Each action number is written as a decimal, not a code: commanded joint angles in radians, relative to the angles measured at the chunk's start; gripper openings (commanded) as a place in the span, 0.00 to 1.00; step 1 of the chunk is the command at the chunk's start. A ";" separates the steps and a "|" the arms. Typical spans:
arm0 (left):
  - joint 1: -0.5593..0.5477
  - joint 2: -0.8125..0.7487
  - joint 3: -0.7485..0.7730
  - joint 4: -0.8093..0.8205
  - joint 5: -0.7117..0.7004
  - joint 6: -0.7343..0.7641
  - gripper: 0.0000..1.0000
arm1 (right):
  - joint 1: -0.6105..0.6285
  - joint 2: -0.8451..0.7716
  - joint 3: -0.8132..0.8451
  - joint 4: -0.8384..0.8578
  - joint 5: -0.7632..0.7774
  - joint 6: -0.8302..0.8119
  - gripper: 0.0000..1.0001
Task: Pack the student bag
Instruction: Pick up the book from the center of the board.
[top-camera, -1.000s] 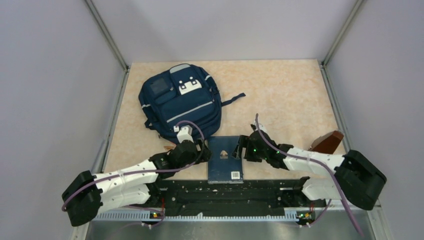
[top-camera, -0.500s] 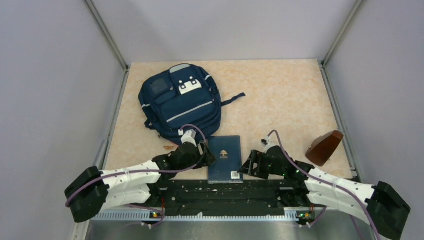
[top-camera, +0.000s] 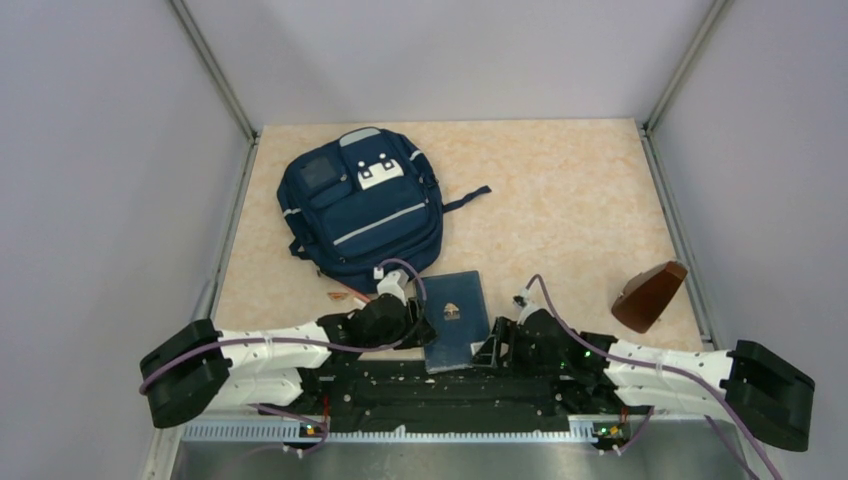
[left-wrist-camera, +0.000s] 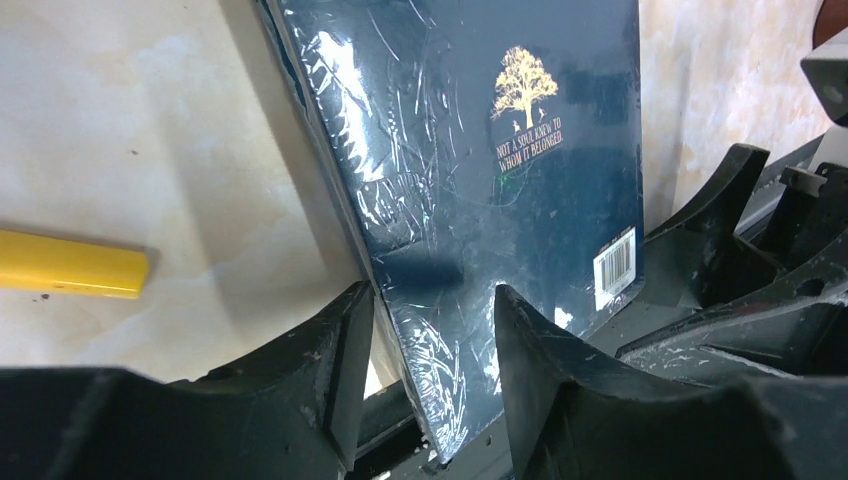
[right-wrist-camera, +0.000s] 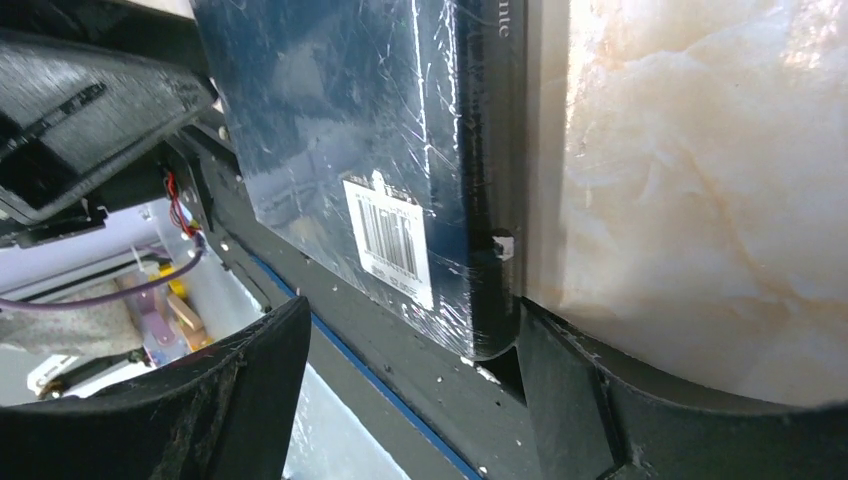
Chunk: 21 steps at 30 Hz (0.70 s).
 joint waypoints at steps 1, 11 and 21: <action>-0.031 0.003 0.004 0.023 -0.019 -0.013 0.52 | 0.023 -0.003 -0.019 0.068 0.104 0.048 0.73; -0.047 -0.068 0.009 -0.031 -0.066 0.008 0.50 | 0.026 -0.065 0.005 0.137 0.199 0.009 0.49; -0.048 -0.176 -0.015 -0.053 -0.101 0.034 0.50 | 0.026 -0.177 0.044 0.178 0.256 -0.141 0.39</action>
